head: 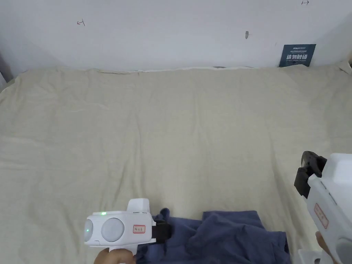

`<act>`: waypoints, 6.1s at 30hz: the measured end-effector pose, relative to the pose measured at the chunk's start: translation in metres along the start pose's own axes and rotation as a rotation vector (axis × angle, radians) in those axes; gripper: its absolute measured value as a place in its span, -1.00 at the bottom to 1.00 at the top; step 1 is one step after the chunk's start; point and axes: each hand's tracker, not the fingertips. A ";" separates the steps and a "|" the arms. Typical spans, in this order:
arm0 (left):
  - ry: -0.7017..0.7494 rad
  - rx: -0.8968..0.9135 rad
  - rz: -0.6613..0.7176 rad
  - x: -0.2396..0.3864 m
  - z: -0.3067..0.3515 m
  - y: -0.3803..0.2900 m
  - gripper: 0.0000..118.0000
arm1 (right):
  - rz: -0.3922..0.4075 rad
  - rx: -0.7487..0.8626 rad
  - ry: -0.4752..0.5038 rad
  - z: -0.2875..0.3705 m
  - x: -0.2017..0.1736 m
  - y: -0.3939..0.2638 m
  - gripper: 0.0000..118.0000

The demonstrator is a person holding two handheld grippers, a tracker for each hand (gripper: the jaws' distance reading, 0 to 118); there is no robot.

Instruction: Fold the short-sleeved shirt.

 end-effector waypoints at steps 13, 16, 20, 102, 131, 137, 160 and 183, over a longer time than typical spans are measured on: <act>0.126 0.416 0.053 -0.027 0.076 -0.004 0.67 | -0.012 -0.010 0.011 -0.003 -0.003 -0.002 -0.98; 0.266 0.484 -0.003 -0.031 0.082 -0.012 -0.54 | -0.012 -0.009 0.018 -0.003 -0.004 -0.002 -0.98; 0.296 0.436 -0.080 -0.035 0.068 -0.026 -1.00 | -0.020 -0.012 0.019 -0.002 -0.004 -0.003 -0.98; 0.166 0.152 0.146 -0.100 0.138 -0.008 -0.85 | 0.010 -0.020 0.084 -0.008 -0.019 0.004 -0.98; -0.123 -0.002 -0.161 0.147 -0.021 -0.014 0.87 | -0.004 -0.005 0.004 0.012 0.025 0.004 -0.98; -0.017 0.366 -0.224 0.127 0.032 -0.010 0.81 | -0.010 0.004 0.004 0.014 0.026 0.006 -0.98; 0.091 0.139 -0.351 0.146 -0.109 -0.080 -1.00 | -0.025 -0.015 -0.011 0.016 0.044 -0.005 -0.98; 0.183 0.805 -0.343 0.108 0.112 0.026 -1.00 | 0.007 0.089 0.037 0.034 0.007 0.024 -0.98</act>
